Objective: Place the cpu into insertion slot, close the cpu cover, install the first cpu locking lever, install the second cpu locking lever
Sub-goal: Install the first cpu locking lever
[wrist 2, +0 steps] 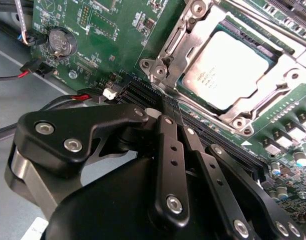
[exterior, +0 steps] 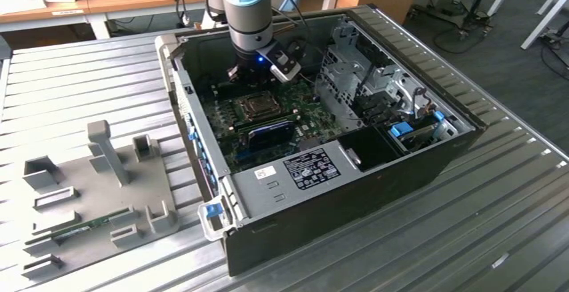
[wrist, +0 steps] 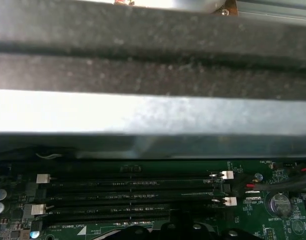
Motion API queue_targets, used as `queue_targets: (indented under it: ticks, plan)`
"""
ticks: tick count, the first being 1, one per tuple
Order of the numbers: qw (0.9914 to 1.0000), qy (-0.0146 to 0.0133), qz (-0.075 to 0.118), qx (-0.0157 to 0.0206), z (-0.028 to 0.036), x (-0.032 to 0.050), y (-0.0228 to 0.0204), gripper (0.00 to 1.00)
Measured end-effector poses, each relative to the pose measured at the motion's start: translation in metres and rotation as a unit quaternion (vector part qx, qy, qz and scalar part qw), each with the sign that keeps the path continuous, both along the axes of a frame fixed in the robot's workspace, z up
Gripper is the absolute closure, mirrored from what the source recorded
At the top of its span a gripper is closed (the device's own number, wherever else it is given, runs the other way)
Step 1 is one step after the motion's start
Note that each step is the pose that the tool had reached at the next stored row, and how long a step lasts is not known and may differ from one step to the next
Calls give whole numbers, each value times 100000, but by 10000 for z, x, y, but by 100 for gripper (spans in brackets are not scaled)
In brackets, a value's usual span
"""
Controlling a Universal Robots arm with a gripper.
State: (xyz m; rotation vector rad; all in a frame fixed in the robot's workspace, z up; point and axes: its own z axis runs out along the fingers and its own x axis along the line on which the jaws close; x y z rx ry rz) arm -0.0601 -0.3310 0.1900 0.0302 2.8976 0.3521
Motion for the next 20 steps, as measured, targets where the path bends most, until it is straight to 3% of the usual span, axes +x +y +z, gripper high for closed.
queue_targets:
  ticks: [13, 20]
  plan:
    - [100000, -1, 0, 36, 0, 6, -9, 89]
    - [99997, -179, 5, 746, 4, 7, -9, 89]
